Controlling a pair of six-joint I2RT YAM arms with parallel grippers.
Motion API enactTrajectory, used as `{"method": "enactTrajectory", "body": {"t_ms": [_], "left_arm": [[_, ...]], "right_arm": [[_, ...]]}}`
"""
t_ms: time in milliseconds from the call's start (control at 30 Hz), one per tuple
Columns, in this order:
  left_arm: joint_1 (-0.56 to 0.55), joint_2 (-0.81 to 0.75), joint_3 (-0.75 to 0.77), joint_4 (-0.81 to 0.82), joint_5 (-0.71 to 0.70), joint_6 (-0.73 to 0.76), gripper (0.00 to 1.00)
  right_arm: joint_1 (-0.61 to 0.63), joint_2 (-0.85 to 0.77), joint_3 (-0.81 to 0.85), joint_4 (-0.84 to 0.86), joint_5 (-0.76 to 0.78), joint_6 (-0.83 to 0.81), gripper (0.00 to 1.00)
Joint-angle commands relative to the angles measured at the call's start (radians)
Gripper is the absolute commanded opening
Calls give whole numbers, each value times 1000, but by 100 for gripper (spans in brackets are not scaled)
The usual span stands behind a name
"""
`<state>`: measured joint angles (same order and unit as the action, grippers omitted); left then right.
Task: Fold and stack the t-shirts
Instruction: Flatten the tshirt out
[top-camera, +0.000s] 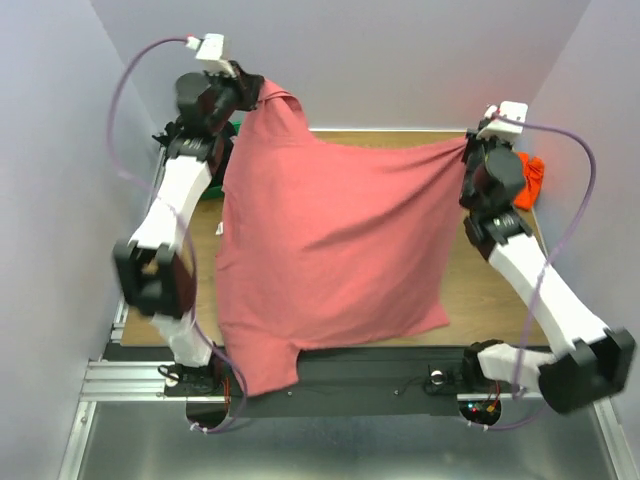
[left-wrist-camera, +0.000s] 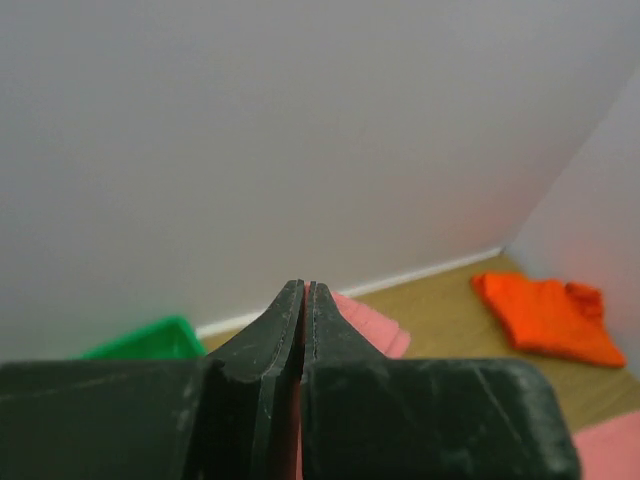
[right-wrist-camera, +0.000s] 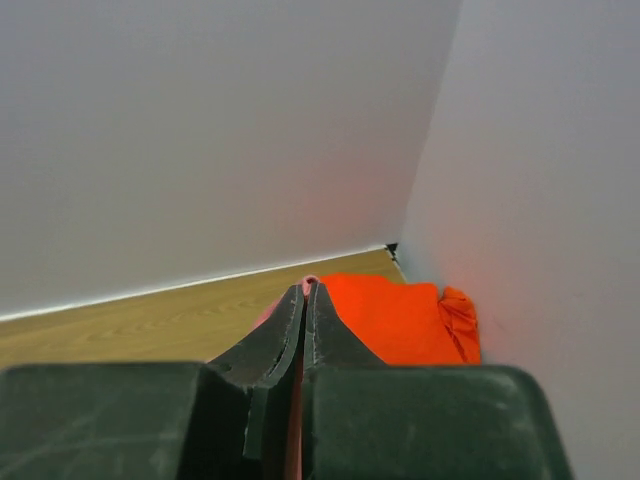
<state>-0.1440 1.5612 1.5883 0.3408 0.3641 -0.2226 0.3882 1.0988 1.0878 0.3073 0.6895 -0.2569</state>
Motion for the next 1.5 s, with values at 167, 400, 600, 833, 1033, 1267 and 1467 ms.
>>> {"method": "enactTrajectory", "body": {"t_ms": [167, 400, 600, 833, 1033, 1267, 1467], "left_arm": [[44, 478, 552, -102, -132, -52, 99], [43, 220, 113, 133, -246, -92, 99], [6, 37, -235, 219, -244, -81, 99], [-14, -160, -603, 181, -537, -138, 98], [-75, -248, -798, 75, -820, -174, 99], [-184, -318, -922, 46, -913, -248, 99], [-207, -357, -967, 49, -912, -264, 99]], "right_arm": [[-347, 415, 251, 80, -329, 311, 90], [-348, 389, 235, 4, -468, 338, 100], [-345, 286, 72, -34, -631, 452, 100], [-290, 153, -184, -51, -685, 559, 100], [-89, 202, -299, -39, -660, 564, 100], [92, 397, -267, -11, -662, 545, 99], [228, 518, -230, -7, -625, 519, 99]]}}
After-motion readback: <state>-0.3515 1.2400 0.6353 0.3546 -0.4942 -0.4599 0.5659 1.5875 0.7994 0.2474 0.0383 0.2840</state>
